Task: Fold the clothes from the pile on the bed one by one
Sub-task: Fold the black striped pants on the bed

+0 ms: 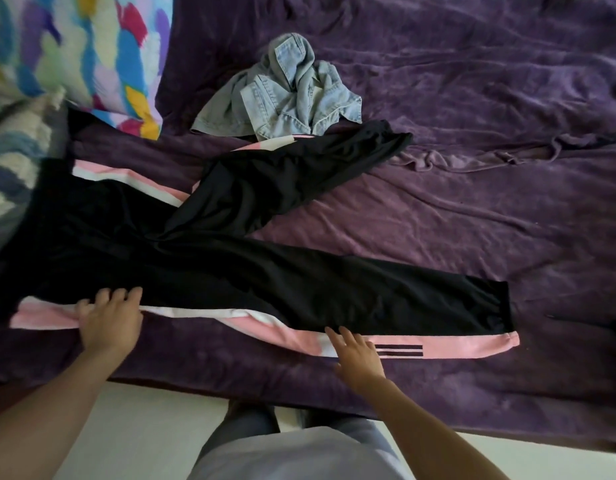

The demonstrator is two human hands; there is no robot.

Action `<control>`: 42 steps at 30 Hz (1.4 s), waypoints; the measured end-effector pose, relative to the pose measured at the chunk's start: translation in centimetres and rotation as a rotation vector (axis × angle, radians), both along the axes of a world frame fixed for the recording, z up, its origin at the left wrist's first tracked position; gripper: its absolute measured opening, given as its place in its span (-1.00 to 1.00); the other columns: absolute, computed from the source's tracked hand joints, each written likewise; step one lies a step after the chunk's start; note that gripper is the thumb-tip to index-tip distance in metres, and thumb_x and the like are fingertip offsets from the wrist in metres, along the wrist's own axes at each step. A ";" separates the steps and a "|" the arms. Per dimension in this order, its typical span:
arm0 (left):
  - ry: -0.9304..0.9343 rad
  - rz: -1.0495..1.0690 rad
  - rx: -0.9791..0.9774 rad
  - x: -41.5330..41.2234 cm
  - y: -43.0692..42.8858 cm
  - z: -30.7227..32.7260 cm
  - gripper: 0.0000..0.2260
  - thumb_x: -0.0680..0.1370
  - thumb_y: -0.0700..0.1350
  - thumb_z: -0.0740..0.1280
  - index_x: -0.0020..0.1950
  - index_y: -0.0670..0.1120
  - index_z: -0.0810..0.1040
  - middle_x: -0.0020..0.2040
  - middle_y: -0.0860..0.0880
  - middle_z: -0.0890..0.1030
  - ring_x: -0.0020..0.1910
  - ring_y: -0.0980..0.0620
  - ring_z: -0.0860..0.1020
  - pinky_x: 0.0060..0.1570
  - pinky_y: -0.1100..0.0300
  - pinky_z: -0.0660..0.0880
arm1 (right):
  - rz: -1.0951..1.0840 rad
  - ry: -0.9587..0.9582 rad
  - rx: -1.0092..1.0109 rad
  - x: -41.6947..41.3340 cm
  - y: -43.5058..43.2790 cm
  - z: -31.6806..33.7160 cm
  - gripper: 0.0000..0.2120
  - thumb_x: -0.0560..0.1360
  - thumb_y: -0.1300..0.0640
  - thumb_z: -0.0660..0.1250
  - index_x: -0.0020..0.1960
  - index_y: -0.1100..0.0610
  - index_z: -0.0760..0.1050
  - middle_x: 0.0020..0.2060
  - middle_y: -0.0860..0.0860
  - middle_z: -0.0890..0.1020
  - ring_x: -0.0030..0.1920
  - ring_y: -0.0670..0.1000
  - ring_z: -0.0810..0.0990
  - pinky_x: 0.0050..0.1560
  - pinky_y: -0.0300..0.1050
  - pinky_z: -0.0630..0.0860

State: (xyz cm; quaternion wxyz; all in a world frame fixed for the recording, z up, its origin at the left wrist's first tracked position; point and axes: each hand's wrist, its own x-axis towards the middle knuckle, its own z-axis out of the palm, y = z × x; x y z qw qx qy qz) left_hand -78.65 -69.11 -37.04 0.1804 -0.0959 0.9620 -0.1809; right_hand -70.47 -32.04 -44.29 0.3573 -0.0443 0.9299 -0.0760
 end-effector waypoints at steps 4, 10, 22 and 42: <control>0.079 -0.067 0.141 -0.4 -3.1 0.7 -0.81 0.41 -0.35 0.37 0.00 -0.21 0.63 -0.16 -0.21 0.62 -0.10 -0.23 0.57 0.01 -0.06 0.31 | -0.039 0.039 0.156 -0.6 -1.4 0.1 -0.48 0.55 0.20 0.10 0.48 -0.05 0.14 0.33 0.04 0.40 0.27 0.07 0.44 0.25 0.00 0.26; 0.333 -0.565 0.269 2.0 -9.0 1.8 -0.70 0.34 -0.22 0.11 -0.21 -0.27 0.63 -0.38 -0.20 0.53 -0.42 -0.20 0.55 -0.39 -0.06 0.49 | 0.180 0.290 0.150 -0.8 -2.5 2.3 -0.60 -0.16 0.08 0.63 -0.37 0.10 0.58 -0.42 0.03 0.58 -0.36 0.08 0.59 -0.40 -0.10 0.49; 0.201 -0.153 0.188 3.6 -16.3 1.2 -0.45 0.37 -0.12 -0.05 0.18 -0.23 0.58 0.06 -0.33 0.57 0.03 -0.35 0.52 -0.02 -0.28 0.33 | 0.153 -0.140 0.265 0.6 -4.3 2.3 -0.40 0.56 0.14 0.14 0.54 0.02 -0.02 0.48 0.10 0.17 0.41 0.10 0.26 0.34 -0.02 0.27; 0.143 0.007 0.283 -4.0 -6.9 2.9 -0.63 0.25 -0.34 0.51 0.05 -0.25 0.63 0.08 -0.32 0.56 0.07 -0.31 0.51 0.05 -0.25 0.34 | -0.058 -0.025 0.137 -12.0 -6.2 8.0 -0.53 0.54 0.08 0.14 0.44 0.03 0.21 0.37 0.08 0.30 0.39 0.12 0.26 0.32 -0.02 0.31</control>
